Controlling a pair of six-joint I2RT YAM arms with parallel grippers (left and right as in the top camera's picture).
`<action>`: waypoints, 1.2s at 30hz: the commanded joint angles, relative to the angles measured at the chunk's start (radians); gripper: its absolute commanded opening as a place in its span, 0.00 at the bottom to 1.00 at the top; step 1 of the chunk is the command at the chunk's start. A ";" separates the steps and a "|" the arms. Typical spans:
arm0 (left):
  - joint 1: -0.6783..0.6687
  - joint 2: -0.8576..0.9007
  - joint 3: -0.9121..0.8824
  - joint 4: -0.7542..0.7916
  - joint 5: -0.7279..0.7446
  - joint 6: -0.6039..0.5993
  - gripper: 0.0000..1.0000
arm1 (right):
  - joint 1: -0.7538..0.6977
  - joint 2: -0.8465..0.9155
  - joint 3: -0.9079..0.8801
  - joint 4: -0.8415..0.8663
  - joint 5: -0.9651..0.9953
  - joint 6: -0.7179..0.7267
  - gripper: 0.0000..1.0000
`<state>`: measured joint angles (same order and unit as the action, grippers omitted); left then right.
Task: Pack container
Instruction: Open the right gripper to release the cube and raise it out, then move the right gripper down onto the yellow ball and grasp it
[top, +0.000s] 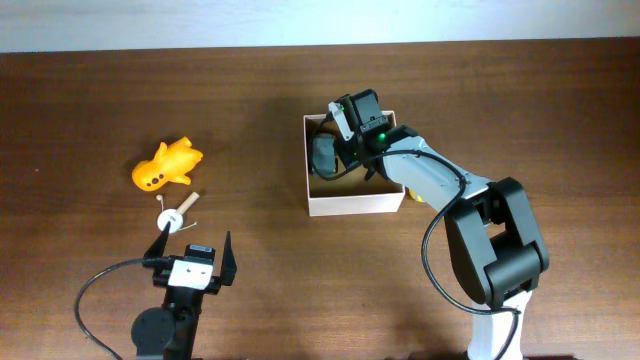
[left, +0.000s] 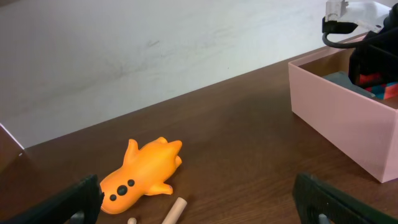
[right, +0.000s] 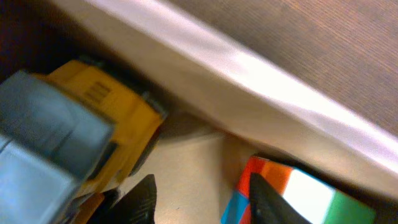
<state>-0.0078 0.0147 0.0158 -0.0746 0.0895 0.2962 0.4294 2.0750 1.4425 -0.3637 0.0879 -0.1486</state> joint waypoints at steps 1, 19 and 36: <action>0.004 -0.009 -0.007 -0.001 -0.007 0.012 0.99 | 0.034 -0.024 0.050 -0.045 -0.032 0.037 0.49; 0.004 -0.008 -0.007 -0.001 -0.007 0.012 0.99 | 0.015 -0.087 0.647 -0.847 -0.024 0.179 0.99; 0.004 -0.008 -0.007 -0.001 -0.007 0.012 0.99 | -0.264 -0.087 0.532 -1.128 -0.032 0.491 0.99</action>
<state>-0.0078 0.0147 0.0158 -0.0746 0.0895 0.2962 0.1844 1.9999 2.0365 -1.5028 0.0593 0.2920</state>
